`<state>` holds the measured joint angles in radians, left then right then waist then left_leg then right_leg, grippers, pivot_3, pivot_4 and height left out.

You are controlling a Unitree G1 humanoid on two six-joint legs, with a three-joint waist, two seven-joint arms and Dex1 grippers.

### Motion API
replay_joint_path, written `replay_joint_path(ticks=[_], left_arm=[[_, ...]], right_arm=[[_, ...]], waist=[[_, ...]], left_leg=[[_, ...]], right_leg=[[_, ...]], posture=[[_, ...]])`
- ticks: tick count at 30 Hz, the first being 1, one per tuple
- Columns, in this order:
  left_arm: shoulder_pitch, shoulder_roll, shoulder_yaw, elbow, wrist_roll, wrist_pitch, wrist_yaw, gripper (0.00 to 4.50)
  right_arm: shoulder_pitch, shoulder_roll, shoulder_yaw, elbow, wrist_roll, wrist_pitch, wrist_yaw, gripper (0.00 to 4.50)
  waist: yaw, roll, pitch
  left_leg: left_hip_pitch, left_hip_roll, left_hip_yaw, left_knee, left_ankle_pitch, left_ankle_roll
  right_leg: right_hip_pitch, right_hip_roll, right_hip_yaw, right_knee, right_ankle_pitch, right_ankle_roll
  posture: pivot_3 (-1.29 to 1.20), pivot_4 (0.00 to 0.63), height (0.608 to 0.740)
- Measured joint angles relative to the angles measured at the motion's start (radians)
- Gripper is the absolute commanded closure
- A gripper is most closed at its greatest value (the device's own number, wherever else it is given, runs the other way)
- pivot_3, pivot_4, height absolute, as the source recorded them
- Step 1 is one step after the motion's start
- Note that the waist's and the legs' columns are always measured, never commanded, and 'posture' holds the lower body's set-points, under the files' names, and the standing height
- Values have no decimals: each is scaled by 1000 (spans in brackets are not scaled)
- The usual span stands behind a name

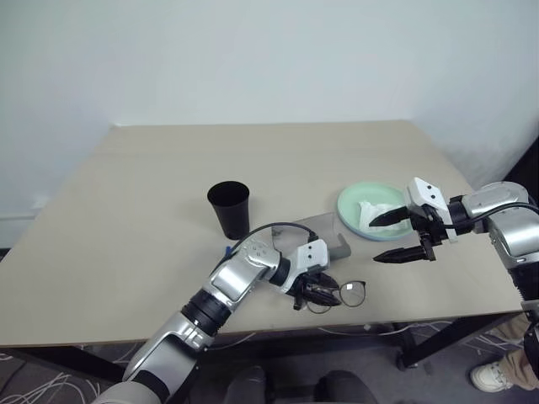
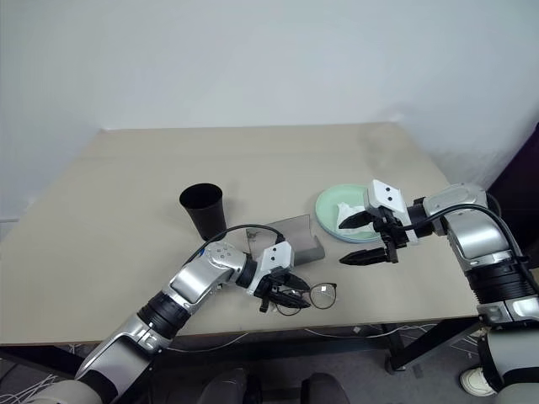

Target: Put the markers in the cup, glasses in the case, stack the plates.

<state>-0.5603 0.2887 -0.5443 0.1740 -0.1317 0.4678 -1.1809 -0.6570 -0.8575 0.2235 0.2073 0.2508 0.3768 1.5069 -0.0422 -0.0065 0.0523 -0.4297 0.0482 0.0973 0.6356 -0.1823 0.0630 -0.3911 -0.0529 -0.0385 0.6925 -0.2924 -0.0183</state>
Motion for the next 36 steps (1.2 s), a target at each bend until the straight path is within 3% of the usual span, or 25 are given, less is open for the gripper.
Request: replay_joint_path(ticks=[2, 3, 15, 24, 29, 36], left_arm=[[0, -2, 3, -4, -4, -1, -3, 4314], [0, -8, 3, -19, -11, -1, -15, 4454], [-5, -21, 50, -10, -44, 31, 6, 4454], [-156, 45, 186, 17, -169, 197, -77, 4454], [-243, 100, 209, 179, -167, 184, -129, 4454], [-312, 60, 212, 455, -73, -41, -106, 4454]], right_arm=[[0, 3, 0, 0, -5, 0, 0, 0], [0, 3, 0, 1, -7, 0, -1, 0], [-2, 12, 0, 18, -19, -11, -3, 0], [-19, 20, 2, 44, -26, -25, 1, 0], [-23, 29, 3, 56, -29, -30, 2, 0], [-36, 36, 3, 56, -40, -30, 2, 0]], waist=[[0, 0, 0], [0, 0, 0], [0, 0, 0], [-1, 0, 0], [-1, 0, 0], [2, 0, 0]], left_leg=[[0, 0, 0, 0, 0, 0], [0, 0, 0, 0, 0, 0], [0, 0, -1, 3, 0, 2], [-1, 0, 0, 2, 0, 2], [-1, -1, 0, 3, 0, 2], [-3, -1, 0, 2, -1, 3]], right_leg=[[0, 0, 0, 0, 0, 0], [0, 0, 0, 0, 0, 0], [0, -3, -1, 0, 3, 3], [-1, -2, -1, -2, 4, 2], [-1, -2, -1, -2, 4, 2], [-3, -3, 0, -3, 4, 2]], posture=[[0, 0, 740], [0, 0, 740], [0, 0, 740], [0, 0, 740], [0, 0, 740], [0, 0, 740]])
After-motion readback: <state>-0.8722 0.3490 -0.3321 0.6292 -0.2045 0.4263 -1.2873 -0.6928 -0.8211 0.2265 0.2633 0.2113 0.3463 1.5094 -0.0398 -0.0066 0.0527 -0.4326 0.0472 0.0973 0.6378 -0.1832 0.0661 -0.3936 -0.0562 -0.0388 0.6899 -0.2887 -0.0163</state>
